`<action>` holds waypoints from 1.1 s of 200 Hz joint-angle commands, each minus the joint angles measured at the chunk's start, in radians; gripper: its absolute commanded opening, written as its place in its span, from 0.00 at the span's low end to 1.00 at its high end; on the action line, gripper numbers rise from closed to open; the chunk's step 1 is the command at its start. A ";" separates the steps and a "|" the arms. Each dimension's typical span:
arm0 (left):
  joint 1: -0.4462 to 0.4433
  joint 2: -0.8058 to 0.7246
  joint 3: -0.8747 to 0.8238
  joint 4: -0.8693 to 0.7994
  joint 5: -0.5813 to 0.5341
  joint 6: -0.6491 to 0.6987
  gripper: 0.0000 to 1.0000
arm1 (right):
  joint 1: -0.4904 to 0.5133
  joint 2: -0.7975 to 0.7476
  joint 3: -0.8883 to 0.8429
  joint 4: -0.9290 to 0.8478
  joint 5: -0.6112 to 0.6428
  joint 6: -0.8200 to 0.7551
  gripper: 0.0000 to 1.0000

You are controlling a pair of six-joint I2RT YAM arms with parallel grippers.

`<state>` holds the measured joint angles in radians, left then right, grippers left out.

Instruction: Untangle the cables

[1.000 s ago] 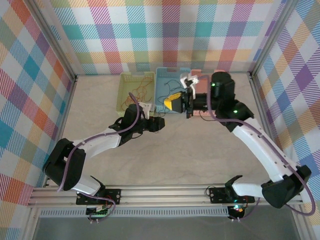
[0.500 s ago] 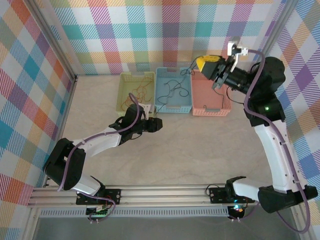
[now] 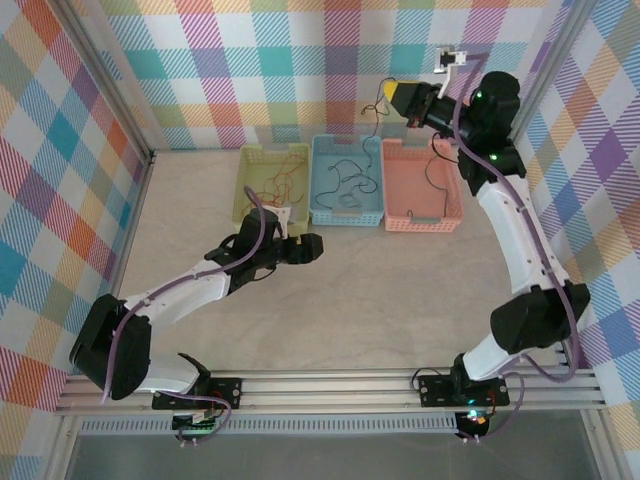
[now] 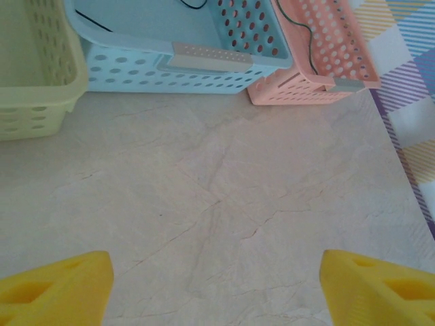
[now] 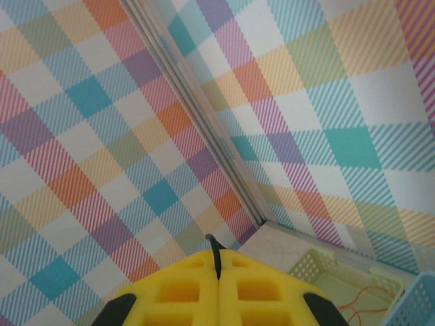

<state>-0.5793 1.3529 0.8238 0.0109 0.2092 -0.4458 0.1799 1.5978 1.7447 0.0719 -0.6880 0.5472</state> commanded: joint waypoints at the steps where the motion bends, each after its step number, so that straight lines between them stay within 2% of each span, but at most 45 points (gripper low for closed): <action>1: 0.009 -0.049 0.010 -0.072 -0.049 0.005 0.86 | 0.002 0.059 0.063 0.105 -0.034 0.044 0.00; 52: 0.014 -0.184 0.003 -0.157 -0.160 0.032 0.92 | 0.003 0.279 0.174 0.140 -0.098 0.098 0.00; 103: 0.035 -0.248 0.000 -0.206 -0.212 0.053 0.95 | 0.004 0.405 0.277 0.079 -0.097 0.063 0.00; 128: 0.055 -0.259 -0.001 -0.227 -0.259 0.051 0.96 | 0.006 0.446 0.196 0.086 -0.052 0.039 0.00; 157: 0.099 -0.276 0.002 -0.266 -0.381 0.038 0.99 | 0.022 0.500 0.091 0.102 -0.031 0.020 0.02; 171: 0.125 -0.295 -0.007 -0.258 -0.427 0.041 1.00 | 0.034 0.507 0.041 0.095 -0.011 -0.009 0.08; 193: 0.149 -0.322 -0.040 -0.223 -0.557 0.053 1.00 | 0.048 0.479 -0.066 0.094 0.069 -0.060 0.42; 205: 0.157 -0.333 -0.068 -0.186 -0.627 0.076 1.00 | 0.059 0.434 -0.142 0.102 0.129 -0.101 0.54; 220: 0.165 -0.345 -0.117 -0.105 -0.726 0.128 1.00 | 0.067 0.364 -0.234 0.095 0.210 -0.146 0.61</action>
<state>-0.4343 1.0336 0.7742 -0.2081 -0.3153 -0.3943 0.2298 2.0880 1.6085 0.1482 -0.6075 0.5072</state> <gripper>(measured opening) 0.999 0.565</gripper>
